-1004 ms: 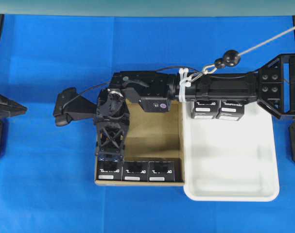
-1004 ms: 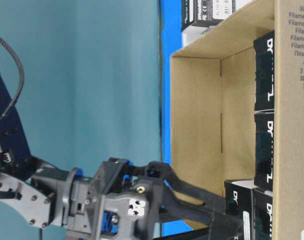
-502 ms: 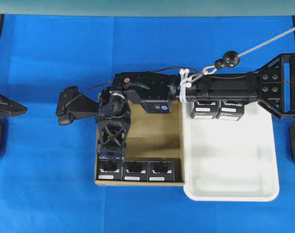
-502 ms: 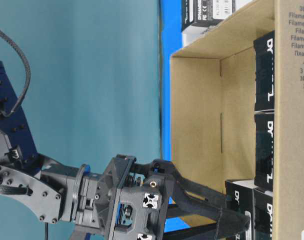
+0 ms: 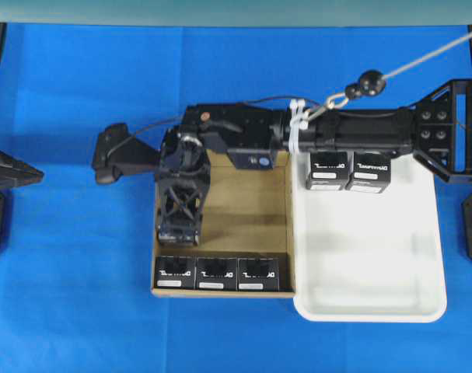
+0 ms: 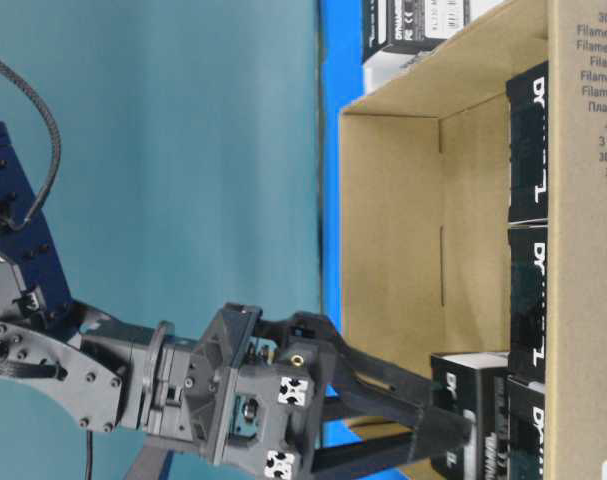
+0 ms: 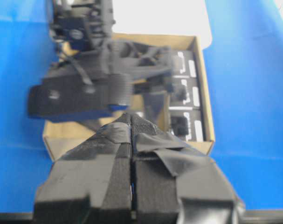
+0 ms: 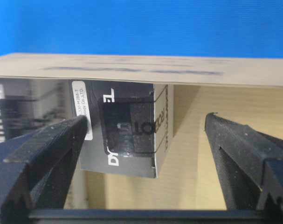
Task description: Pick the box from inside the cardboard box.
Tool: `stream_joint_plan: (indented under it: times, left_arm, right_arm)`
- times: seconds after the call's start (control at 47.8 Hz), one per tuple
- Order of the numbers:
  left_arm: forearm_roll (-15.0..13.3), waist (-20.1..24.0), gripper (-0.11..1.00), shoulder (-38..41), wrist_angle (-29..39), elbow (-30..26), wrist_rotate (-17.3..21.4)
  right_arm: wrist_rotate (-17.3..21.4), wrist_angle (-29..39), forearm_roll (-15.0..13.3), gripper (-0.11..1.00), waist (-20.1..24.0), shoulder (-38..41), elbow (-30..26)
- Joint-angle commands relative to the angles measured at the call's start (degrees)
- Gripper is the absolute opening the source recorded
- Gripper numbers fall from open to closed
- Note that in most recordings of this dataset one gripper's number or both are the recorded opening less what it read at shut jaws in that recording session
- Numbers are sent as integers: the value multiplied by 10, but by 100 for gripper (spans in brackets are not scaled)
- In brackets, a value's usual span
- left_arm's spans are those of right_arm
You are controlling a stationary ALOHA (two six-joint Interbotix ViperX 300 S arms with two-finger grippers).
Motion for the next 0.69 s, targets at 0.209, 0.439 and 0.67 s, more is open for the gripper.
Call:
stream_joint_plan:
  times: [0.209, 0.439, 0.67]
  left_arm:
    - [2, 4, -7, 8, -5, -11, -1]
    - [2, 11, -7, 8, -6, -11, -1]
    - [3, 11, -7, 7, -7, -12, -1]
  right_arm:
    - [-6, 0, -22, 99, -25, 5, -5]
    - [-18, 0, -23, 99, -33, 7, -11]
    - [-13, 4, -19, 99, -25, 4, -16]
